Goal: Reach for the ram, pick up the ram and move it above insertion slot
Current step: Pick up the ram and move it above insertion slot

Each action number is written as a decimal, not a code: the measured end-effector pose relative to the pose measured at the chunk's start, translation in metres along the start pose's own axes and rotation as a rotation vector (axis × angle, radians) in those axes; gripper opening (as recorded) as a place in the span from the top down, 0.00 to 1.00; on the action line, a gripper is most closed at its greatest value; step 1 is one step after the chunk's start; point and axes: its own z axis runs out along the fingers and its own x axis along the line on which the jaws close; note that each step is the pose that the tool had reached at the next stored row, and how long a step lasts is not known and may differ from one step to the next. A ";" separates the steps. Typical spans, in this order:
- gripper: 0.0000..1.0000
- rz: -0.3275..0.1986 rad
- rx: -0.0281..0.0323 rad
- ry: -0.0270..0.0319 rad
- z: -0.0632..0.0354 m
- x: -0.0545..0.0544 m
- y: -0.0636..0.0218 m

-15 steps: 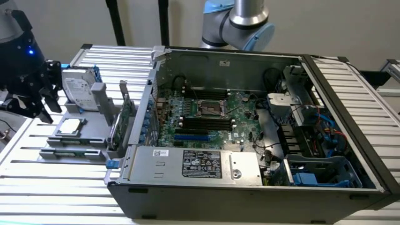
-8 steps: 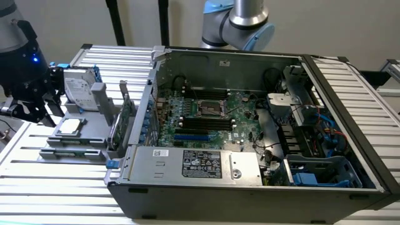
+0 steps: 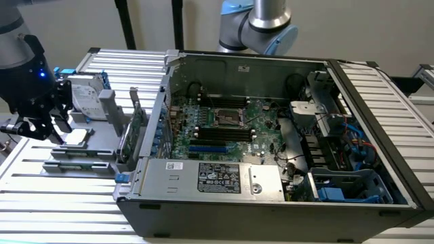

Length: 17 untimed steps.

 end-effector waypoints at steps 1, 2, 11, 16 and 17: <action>0.64 0.000 -0.0001 0.0001 0.0018 0.001 -0.0001; 0.64 0.000 0.0000 0.0000 0.0036 0.001 -0.0003; 0.64 0.000 -0.0001 0.0001 0.0200 0.006 -0.0015; 0.64 -0.001 0.0000 0.0001 0.0290 0.008 -0.0022; 0.64 -0.002 0.0000 0.0001 0.0309 0.008 -0.0023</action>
